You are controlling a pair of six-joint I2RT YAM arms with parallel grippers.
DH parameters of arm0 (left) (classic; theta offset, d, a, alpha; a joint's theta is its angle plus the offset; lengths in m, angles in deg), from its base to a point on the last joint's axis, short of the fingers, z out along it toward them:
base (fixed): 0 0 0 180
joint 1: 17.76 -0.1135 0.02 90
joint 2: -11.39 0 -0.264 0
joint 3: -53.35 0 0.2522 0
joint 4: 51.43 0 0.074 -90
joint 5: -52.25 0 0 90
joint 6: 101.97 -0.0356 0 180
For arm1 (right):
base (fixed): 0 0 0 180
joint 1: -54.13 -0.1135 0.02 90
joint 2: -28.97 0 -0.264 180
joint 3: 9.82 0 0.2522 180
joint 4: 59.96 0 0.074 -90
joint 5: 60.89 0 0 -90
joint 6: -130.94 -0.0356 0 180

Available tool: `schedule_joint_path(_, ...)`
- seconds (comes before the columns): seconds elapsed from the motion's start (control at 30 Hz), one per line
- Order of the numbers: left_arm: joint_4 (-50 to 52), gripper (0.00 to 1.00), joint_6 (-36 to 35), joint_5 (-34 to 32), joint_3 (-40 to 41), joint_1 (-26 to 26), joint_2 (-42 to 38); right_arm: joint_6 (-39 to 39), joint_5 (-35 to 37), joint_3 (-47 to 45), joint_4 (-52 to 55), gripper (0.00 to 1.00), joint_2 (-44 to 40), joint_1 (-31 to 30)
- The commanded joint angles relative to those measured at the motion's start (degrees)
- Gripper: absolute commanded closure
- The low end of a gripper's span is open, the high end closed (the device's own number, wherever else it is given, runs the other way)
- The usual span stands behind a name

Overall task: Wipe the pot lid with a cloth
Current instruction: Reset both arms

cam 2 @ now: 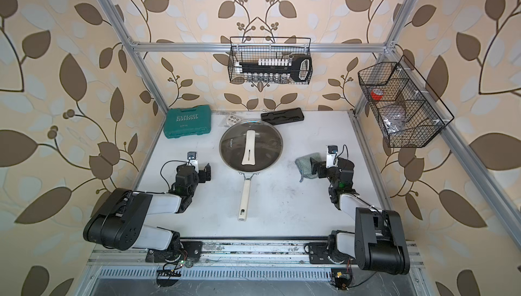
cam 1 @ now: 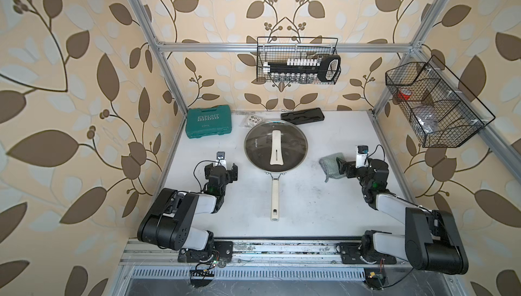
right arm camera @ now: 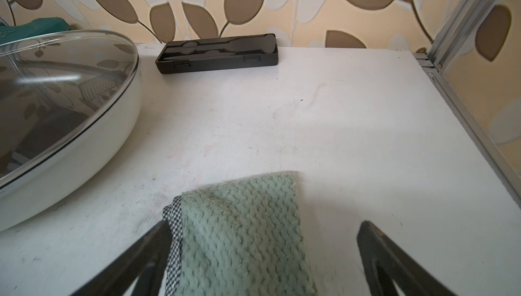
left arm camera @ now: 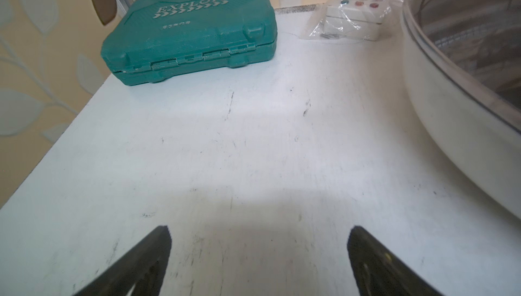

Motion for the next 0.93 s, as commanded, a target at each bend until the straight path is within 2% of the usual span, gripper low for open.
schedule_joint_path(0.0, -5.48, 0.01, 0.94, 1.08, -2.02, -2.20, 2.94, -1.80, 0.72, 0.61, -2.30, 0.01, 0.96, 0.18)
schedule_joint_path(0.03, -5.93, 0.01, 0.80, 0.07, -3.04, -2.38, 4.55, -2.01, 0.46, 0.55, -2.90, 0.01, 1.15, 0.17)
schedule_joint_path(0.1, 0.82, 0.01, 2.60, 1.64, -5.12, -3.40, 2.96, -2.43, 0.16, 0.27, -4.05, 0.01, 1.47, 0.04)
schedule_joint_path(0.27, 1.13, 0.01, 3.06, 1.06, -5.83, -3.96, 3.70, -2.99, 0.92, 1.38, -3.87, 0.01, 2.95, -0.58)
schedule_joint_path(0.33, 1.51, 0.01, 3.14, 1.40, -5.89, -4.14, 3.43, -2.50, 1.36, 0.39, -10.60, 0.01, 7.26, -2.29)
schedule_joint_path(0.5, 1.76, 0.01, 3.20, 1.63, -5.93, -4.22, 3.43, -1.49, 5.19, 2.84, -12.52, 0.01, 14.69, -4.98)
schedule_joint_path(0.57, 1.76, 0.01, 3.21, 1.71, -5.93, -4.22, 3.42, -0.98, 6.20, 3.47, -8.87, 0.01, 13.36, -5.50)
schedule_joint_path(0.9, 3.21, 0.01, 3.49, 4.35, -6.89, -5.54, 3.62, -1.06, 6.22, 3.56, -9.06, 0.01, 13.58, -5.53)
